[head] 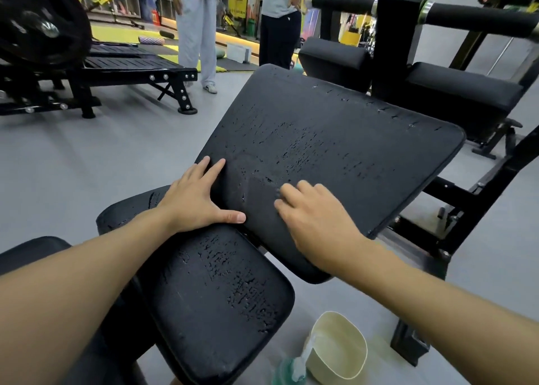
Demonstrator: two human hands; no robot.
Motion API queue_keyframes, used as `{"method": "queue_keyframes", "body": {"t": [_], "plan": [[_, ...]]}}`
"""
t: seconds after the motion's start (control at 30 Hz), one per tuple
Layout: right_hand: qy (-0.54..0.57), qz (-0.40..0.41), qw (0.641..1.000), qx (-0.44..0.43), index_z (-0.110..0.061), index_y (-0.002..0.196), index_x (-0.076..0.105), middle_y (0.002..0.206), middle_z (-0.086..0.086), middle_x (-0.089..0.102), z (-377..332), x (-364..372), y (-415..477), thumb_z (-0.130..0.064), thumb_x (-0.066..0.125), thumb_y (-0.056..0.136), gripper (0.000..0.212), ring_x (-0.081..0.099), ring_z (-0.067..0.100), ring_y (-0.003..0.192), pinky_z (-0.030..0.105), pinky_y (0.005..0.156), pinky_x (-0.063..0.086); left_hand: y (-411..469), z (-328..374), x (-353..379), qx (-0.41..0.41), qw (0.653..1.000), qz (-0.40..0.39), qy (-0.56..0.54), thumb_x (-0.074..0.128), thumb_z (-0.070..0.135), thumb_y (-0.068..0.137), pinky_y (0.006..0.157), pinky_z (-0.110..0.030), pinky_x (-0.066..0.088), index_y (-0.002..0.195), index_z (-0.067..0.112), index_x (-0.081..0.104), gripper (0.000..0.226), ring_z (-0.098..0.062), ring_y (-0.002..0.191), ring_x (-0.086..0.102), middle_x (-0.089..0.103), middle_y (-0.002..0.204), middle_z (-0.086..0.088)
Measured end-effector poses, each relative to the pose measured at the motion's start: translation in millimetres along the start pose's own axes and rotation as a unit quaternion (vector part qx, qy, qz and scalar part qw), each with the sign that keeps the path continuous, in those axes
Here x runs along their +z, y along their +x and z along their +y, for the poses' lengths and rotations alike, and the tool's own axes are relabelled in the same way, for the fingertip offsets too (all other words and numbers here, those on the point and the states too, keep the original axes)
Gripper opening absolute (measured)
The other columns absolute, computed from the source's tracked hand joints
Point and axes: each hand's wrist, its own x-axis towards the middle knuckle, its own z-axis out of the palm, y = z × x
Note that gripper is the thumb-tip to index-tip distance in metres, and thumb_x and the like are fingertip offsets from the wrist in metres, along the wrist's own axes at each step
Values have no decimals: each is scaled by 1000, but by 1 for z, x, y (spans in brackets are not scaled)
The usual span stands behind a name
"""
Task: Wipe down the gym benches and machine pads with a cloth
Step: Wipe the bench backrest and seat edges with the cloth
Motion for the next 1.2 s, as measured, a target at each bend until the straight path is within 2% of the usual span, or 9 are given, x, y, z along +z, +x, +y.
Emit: {"method": "queue_keyframes", "body": {"t": [0.17, 0.33, 0.47, 0.53, 0.63, 0.8, 0.97, 1.07, 1.2], "plan": [[27, 45, 983, 178, -11, 73, 60, 94, 6, 53, 54, -11, 25, -6, 72, 67, 15, 47, 29, 77, 35, 62, 27, -3, 5, -2, -24, 1000, 1, -8, 68, 91, 41, 123, -41, 14, 158, 41, 5, 142, -12, 153, 4, -2, 167, 13], [50, 35, 998, -28, -17, 65, 51, 82, 2, 48, 19, -1, 12, -5, 68, 54, 24, 33, 23, 66, 34, 58, 19, -4, 8, -4, -40, 999, -9, 10, 68, 90, 44, 122, -36, 13, 159, 39, 3, 141, -11, 153, 4, -4, 167, 13], [78, 48, 989, 115, -14, 67, 52, 94, 4, 45, 64, -8, 40, -5, 68, 72, 19, 35, 26, 75, 36, 64, 23, -5, 9, -3, -47, 998, -11, 26, 71, 81, 55, 121, -34, 12, 158, 40, 1, 131, -8, 153, 2, -5, 167, 15], [90, 63, 992, 56, -14, 55, 26, 83, 8, 44, 39, -10, 39, -2, 74, 55, 50, 26, 23, 68, 35, 58, 22, -6, 9, -3, -52, 998, -11, 22, 70, 83, 54, 121, -34, 11, 158, 42, 1, 131, -8, 153, 3, -5, 166, 16], [69, 37, 995, -67, -16, 64, 46, 88, 6, 51, 14, -6, 30, -8, 75, 58, 30, 29, 22, 68, 34, 59, 20, -8, 10, -3, -55, 998, -7, 25, 69, 83, 54, 120, -33, 11, 158, 41, 2, 131, -10, 153, 4, -4, 166, 16], [60, 48, 993, 93, -17, 72, 44, 99, 9, 50, 52, -14, 55, 0, 63, 69, 25, 47, 30, 83, 37, 66, 23, -10, 12, -4, -55, 998, -1, 22, 71, 81, 55, 121, -35, 13, 159, 40, 3, 131, -11, 153, 6, -3, 167, 15], [38, 31, 998, -39, -16, 59, 52, 75, 5, 51, 15, 2, 49, -5, 70, 49, 24, 48, 26, 62, 33, 57, 20, -7, 7, -4, -42, 999, -4, 9, 69, 89, 48, 122, -38, 14, 159, 39, 4, 138, -14, 153, 6, -2, 167, 11], [22, 53, 995, 83, -16, 81, 68, 90, 5, 50, 56, 6, 68, -10, 69, 76, 8, 41, 26, 71, 34, 61, 25, -5, 4, -4, -33, 999, 4, -6, 57, 95, 38, 124, -39, 13, 158, 38, 6, 142, -16, 153, 8, 2, 167, 10], [57, 51, 991, 107, -11, 61, 55, 80, 11, 51, 19, 5, 72, -1, 77, 54, 25, 45, 28, 64, 33, 55, 25, -3, 0, -1, -22, 999, 20, -14, 54, 98, 36, 124, -44, 14, 158, 39, 7, 143, -18, 152, 9, 4, 167, 9]]}}
